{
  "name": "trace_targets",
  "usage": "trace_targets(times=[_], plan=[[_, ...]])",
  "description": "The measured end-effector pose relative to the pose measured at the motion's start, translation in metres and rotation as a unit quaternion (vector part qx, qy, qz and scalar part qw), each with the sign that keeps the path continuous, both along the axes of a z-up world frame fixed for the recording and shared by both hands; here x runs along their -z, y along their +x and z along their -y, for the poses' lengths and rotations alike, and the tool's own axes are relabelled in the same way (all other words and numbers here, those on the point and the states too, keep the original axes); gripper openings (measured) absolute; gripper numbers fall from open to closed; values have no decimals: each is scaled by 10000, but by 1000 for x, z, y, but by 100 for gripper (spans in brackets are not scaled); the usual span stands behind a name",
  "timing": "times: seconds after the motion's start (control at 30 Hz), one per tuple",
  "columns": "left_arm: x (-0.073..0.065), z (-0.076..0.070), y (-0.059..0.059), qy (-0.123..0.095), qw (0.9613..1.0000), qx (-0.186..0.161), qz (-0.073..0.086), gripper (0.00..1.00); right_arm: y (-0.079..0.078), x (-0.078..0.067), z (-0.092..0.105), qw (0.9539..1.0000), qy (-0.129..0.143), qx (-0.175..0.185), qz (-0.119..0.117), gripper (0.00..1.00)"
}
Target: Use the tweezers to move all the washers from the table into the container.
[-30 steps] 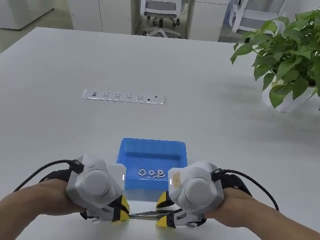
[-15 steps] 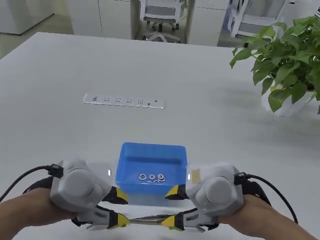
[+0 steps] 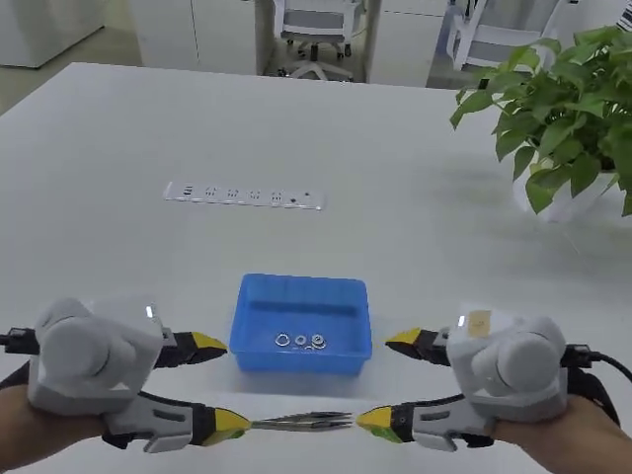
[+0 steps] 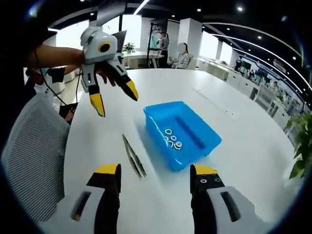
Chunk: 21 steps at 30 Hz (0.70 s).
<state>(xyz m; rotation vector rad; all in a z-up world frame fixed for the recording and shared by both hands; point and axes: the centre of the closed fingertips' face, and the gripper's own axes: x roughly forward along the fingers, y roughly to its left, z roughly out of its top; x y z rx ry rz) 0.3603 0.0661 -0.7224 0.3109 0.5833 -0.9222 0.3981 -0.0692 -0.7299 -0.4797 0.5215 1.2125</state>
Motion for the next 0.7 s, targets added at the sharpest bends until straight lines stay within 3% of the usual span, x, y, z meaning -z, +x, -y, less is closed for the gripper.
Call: trace_targets(times=[0.1, 0.2, 0.43, 0.53, 0.7], plan=[[-7, -1, 1, -172, 9997, -146, 41, 63, 0, -4, 11, 9996, 153, 234, -20, 67], [-17, -1, 3, -384, 9987, -295, 186, 67, -1, -7, 20, 9990, 246, 369, 18, 72], [-26, -1, 2, -628, 9954, -598, 397, 79, -5, -13, 31, 9969, 447, 651, 7, 84], [-25, 0, 0, -703, 9947, -654, 365, 89, -9, -12, 32, 9968, 469, 650, -27, 91], [-21, 0, -4, -653, 9952, -658, 312, 99, -13, -13, 30, 9964, 529, 661, -44, 100]])
